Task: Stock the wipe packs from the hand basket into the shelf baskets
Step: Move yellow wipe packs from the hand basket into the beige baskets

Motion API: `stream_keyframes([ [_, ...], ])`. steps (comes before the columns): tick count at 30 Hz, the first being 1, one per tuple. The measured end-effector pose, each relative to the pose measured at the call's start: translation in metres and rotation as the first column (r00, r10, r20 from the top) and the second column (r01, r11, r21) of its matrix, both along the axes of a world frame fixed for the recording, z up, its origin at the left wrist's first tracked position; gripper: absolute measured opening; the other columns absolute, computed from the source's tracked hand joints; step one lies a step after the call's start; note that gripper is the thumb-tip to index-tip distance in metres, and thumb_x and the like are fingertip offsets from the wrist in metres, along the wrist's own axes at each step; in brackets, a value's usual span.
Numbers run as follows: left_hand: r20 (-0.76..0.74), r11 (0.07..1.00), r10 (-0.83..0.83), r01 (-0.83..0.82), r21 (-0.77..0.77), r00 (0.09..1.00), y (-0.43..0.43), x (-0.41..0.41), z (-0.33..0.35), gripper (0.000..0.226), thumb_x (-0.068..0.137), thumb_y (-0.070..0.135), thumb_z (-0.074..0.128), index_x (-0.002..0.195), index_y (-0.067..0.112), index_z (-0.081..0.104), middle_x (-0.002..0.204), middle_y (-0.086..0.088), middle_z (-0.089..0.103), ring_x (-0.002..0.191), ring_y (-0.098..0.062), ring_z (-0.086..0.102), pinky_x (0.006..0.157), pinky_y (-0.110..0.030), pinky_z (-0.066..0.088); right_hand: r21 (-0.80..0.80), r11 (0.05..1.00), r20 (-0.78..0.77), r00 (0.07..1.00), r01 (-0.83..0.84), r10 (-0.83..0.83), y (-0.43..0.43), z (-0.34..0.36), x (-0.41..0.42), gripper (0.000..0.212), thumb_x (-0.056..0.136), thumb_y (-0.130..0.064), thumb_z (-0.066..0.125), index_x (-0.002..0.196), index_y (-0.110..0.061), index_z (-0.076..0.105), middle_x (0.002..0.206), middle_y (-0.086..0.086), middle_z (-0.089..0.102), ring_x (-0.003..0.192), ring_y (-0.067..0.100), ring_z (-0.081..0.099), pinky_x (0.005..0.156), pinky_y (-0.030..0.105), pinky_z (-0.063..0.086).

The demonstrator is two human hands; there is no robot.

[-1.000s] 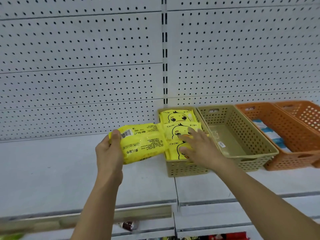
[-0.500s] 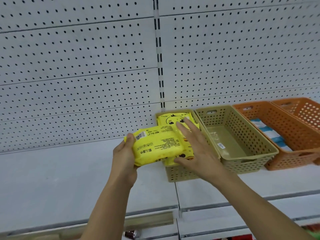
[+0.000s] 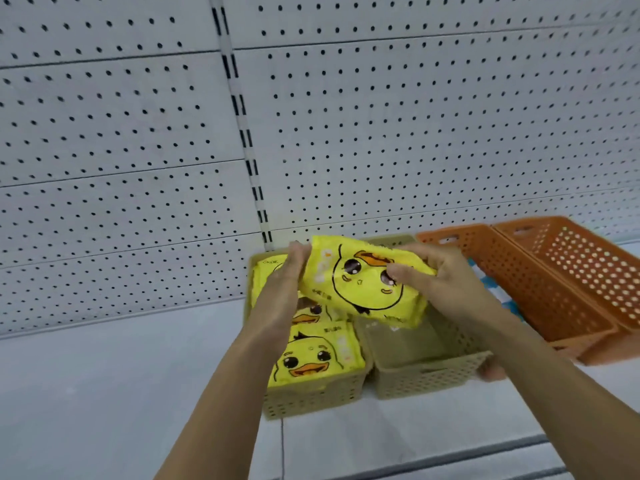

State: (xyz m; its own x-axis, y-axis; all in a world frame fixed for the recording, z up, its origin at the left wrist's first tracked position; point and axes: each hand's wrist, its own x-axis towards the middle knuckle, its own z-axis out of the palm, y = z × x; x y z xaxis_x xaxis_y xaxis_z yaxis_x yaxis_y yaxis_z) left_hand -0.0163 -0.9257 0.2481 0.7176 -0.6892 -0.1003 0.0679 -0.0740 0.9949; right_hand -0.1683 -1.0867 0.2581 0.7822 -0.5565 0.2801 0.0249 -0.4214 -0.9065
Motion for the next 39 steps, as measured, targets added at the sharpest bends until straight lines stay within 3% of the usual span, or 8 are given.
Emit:
stream_keyframes([
  [5,0.173,0.998,0.055,-0.058,0.011,0.983,-0.051,-0.001,-0.015,0.032,0.089,0.054,0.057,0.085,0.022,0.054,0.088,0.001,0.049,0.075,-0.013,0.043,0.063,-0.028,0.035,0.333,0.936,-0.157,0.971,-0.117,0.177,-0.049,-0.005,-0.001,0.029,0.07,-0.036,0.07,0.091,-0.016,0.074,0.089,0.009,0.075,0.076,0.02,0.071,0.067,0.03,0.056],
  [12,0.481,0.969,0.208,-0.247,0.018,0.852,-0.085,0.0,-0.037,0.048,0.098,0.035,0.052,0.061,0.017,0.026,0.053,0.01,0.02,0.051,-0.008,0.016,0.047,-0.023,0.015,0.326,0.927,-0.332,0.895,-0.187,0.297,-0.088,-0.014,0.015,0.038,0.068,-0.024,0.079,0.102,-0.012,0.069,0.094,0.008,0.075,0.085,0.024,0.072,0.076,0.037,0.058],
  [14,0.592,0.935,0.238,-0.347,0.076,0.77,-0.088,0.001,-0.047,0.045,0.099,0.037,0.048,0.061,0.016,0.036,0.049,0.01,0.028,0.048,-0.008,0.026,0.049,-0.027,0.026,0.231,0.96,-0.359,0.903,-0.157,0.234,-0.103,-0.014,0.022,0.031,0.071,-0.025,0.081,0.098,-0.017,0.069,0.093,0.005,0.075,0.082,0.019,0.073,0.075,0.032,0.058],
  [17,0.702,0.85,0.058,-0.404,0.338,0.709,-0.083,0.002,-0.06,0.031,0.099,0.048,0.041,0.112,0.028,0.06,0.092,0.008,0.063,0.088,-0.013,0.059,0.074,-0.034,0.048,0.038,0.999,-0.413,0.911,0.016,0.001,-0.127,-0.022,0.033,0.034,0.071,-0.033,0.082,0.098,-0.021,0.067,0.093,0.0,0.074,0.079,0.015,0.071,0.075,0.033,0.058],
  [21,0.713,0.781,-0.283,-0.277,0.559,0.641,-0.083,-0.011,-0.075,0.064,0.095,0.054,0.043,0.149,0.022,0.029,0.148,0.003,0.035,0.137,-0.017,0.028,0.11,-0.036,0.029,-0.212,0.977,-0.56,0.821,-0.011,-0.112,-0.13,-0.032,0.056,0.026,0.075,-0.032,0.08,0.093,-0.02,0.066,0.1,0.001,0.071,0.082,0.016,0.066,0.068,0.028,0.049],
  [26,0.728,0.774,-0.266,-0.31,0.552,0.632,-0.083,-0.012,-0.082,0.066,0.096,0.051,0.044,0.152,0.022,0.023,0.154,0.007,0.027,0.141,-0.014,0.02,0.113,-0.034,0.023,-0.365,0.916,-0.676,0.724,-0.166,-0.138,-0.125,-0.063,0.089,0.021,0.078,-0.032,0.075,0.091,-0.023,0.06,0.089,0.002,0.067,0.072,0.016,0.064,0.057,0.026,0.046],
  [31,0.739,0.798,-0.234,-0.309,0.517,0.632,-0.082,-0.012,-0.087,0.064,0.097,0.049,0.043,0.152,0.024,0.023,0.155,0.011,0.027,0.142,-0.01,0.02,0.112,-0.031,0.021,-0.753,0.566,-0.614,0.666,-0.335,-0.423,-0.111,-0.097,0.1,0.061,0.084,-0.022,0.064,0.138,-0.018,0.036,0.142,0.014,0.035,0.131,0.033,0.034,0.098,0.043,0.046],
  [39,0.729,0.794,-0.256,-0.292,0.533,0.635,-0.082,-0.01,-0.088,0.065,0.098,0.049,0.041,0.154,0.023,0.019,0.158,0.009,0.023,0.144,-0.012,0.018,0.116,-0.033,0.019,-0.718,0.449,-0.687,0.441,-0.531,-0.577,-0.084,-0.125,0.091,0.082,0.09,-0.056,0.049,0.151,-0.03,0.0,0.16,0.007,-0.01,0.144,0.04,-0.017,0.104,0.071,-0.013],
])
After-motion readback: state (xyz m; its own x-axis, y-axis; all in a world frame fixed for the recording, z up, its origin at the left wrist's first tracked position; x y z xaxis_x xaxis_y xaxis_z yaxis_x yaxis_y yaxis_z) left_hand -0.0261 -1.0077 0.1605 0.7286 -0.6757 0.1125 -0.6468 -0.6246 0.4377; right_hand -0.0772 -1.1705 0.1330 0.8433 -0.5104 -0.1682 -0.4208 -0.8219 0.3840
